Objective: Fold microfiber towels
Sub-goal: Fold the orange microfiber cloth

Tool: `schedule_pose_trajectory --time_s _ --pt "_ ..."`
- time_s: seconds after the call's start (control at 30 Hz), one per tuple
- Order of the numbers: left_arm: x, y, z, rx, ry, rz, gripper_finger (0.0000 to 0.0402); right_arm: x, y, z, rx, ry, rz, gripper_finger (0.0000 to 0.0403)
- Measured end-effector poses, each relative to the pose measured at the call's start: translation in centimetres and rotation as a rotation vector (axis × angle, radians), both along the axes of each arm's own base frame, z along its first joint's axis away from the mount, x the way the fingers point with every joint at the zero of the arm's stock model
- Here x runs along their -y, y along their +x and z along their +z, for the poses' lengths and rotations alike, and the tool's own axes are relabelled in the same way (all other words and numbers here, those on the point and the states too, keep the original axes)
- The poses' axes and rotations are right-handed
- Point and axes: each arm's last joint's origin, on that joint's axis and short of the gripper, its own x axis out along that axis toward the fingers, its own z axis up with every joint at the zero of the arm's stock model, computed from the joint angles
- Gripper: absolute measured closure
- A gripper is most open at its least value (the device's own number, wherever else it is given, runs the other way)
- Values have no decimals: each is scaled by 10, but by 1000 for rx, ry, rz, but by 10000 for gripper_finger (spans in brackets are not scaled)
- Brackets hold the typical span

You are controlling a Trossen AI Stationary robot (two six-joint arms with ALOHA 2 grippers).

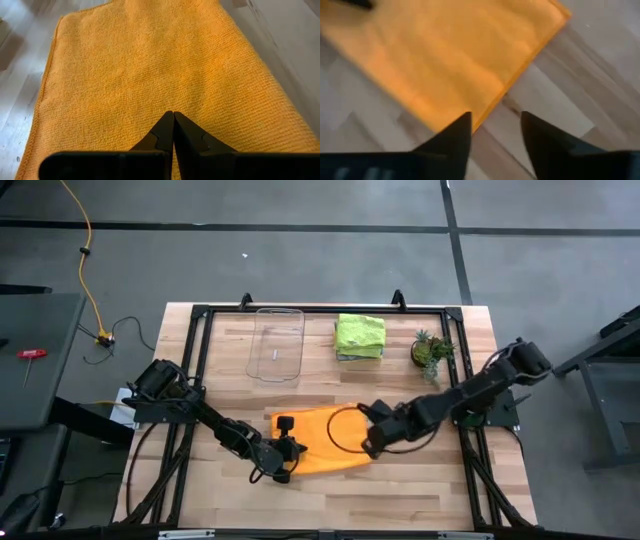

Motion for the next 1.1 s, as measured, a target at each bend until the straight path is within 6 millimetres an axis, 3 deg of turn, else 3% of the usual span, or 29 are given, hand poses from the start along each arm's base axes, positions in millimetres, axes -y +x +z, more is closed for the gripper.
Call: schedule_pose_trajectory --time_s 0.2,0.37,0.7,0.93,1.1 --pt "-3 1 0 -1 7 5 401 22 19 -17 -49 57 -118 151" --pt "-3 1 0 -2 8 4 401 34 33 -37 -91 92 -154 131" --pt "-2 1 0 -4 1 -4 401 33 45 -71 -175 129 -197 155" --pt "-2 1 1 -4 2 -5 401 25 45 -81 -185 106 -224 203" --pt "-3 -1 24 41 -16 -3 402 22 44 -83 -177 69 -214 260"
